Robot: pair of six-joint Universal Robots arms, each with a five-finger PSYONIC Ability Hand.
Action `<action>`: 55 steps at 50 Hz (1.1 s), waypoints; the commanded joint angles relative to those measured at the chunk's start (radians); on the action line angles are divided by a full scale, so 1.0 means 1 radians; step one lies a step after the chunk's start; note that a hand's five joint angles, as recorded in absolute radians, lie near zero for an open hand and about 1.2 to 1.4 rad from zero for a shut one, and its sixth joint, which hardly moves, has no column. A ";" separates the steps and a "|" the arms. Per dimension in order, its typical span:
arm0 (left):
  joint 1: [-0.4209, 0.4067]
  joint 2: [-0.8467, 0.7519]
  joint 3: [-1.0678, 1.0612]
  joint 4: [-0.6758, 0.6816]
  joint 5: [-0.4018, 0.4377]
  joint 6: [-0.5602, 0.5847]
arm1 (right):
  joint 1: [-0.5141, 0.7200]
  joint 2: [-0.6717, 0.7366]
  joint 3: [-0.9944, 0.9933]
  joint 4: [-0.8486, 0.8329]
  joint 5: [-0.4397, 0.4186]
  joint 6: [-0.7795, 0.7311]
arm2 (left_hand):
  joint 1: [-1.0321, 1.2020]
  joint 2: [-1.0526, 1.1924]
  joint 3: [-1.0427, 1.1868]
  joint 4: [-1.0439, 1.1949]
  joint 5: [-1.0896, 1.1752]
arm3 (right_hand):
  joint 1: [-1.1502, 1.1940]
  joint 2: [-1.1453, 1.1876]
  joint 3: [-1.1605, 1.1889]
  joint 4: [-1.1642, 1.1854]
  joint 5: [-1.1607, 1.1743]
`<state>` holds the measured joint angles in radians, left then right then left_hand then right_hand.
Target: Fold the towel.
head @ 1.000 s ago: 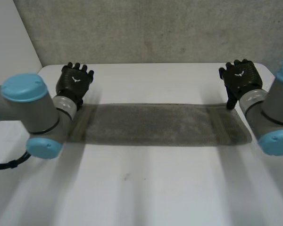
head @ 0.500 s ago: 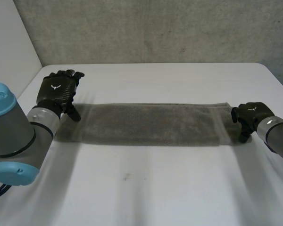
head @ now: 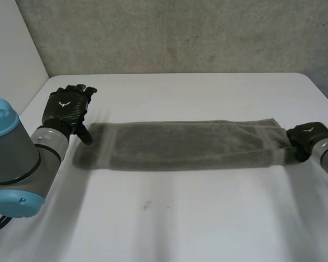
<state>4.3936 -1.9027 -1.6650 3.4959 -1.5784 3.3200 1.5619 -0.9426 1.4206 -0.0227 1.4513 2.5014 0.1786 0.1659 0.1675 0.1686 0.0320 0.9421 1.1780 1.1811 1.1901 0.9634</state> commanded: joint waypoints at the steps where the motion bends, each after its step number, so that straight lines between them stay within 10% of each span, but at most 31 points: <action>1: -0.002 0.002 -0.002 -0.002 0.000 0.001 | -0.111 -0.018 -0.058 0.001 0.107 -0.116 | -0.004 0.009 0.007 0.006 -0.032 | 0.454 0.218 0.215 0.206 0.258; 11: -0.003 0.013 -0.009 0.000 0.000 0.001 | -0.111 -0.120 -0.089 -0.003 0.150 -0.136 | -0.004 0.009 0.007 0.006 -0.032 | 0.454 0.218 0.215 0.206 0.258; 27: -0.003 0.014 -0.009 0.000 -0.003 0.003 | 0.593 -0.064 -0.225 -0.137 -0.028 -0.045 | -0.004 0.009 0.007 0.006 -0.032 | 0.454 0.218 0.215 0.206 0.258; 40: -0.008 0.013 -0.010 0.000 -0.002 0.003 | 0.842 0.192 -0.262 -0.172 -0.075 -0.147 | -0.004 0.009 0.007 0.006 -0.032 | 0.454 0.218 0.215 0.206 0.258; 42: -0.009 0.013 -0.013 0.000 -0.002 0.003 | 0.848 0.211 -0.262 -0.169 -0.069 -0.161 | -0.004 0.009 0.007 0.006 -0.032 | 0.370 0.134 0.131 0.122 0.174; 47: -0.017 0.011 -0.016 0.000 -0.002 0.004 | 0.842 0.173 -0.262 -0.166 -0.005 -0.164 | -0.004 0.009 0.007 0.006 -0.032 | -0.768 -1.003 -1.007 -1.016 -0.963; 55: -0.049 0.011 -0.024 0.000 0.000 0.003 | 0.767 0.010 -0.196 -0.158 0.083 -0.007 | -0.004 0.009 0.007 0.006 -0.032 | -0.768 -1.003 -1.007 -1.016 -0.963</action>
<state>4.3684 -1.8924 -1.6869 3.4957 -1.5796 3.3239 2.3874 -0.8293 1.1797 -0.1861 1.4858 2.3849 0.1786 0.1650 0.1675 0.1685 0.0320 0.2101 0.2236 0.2152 0.2345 0.0630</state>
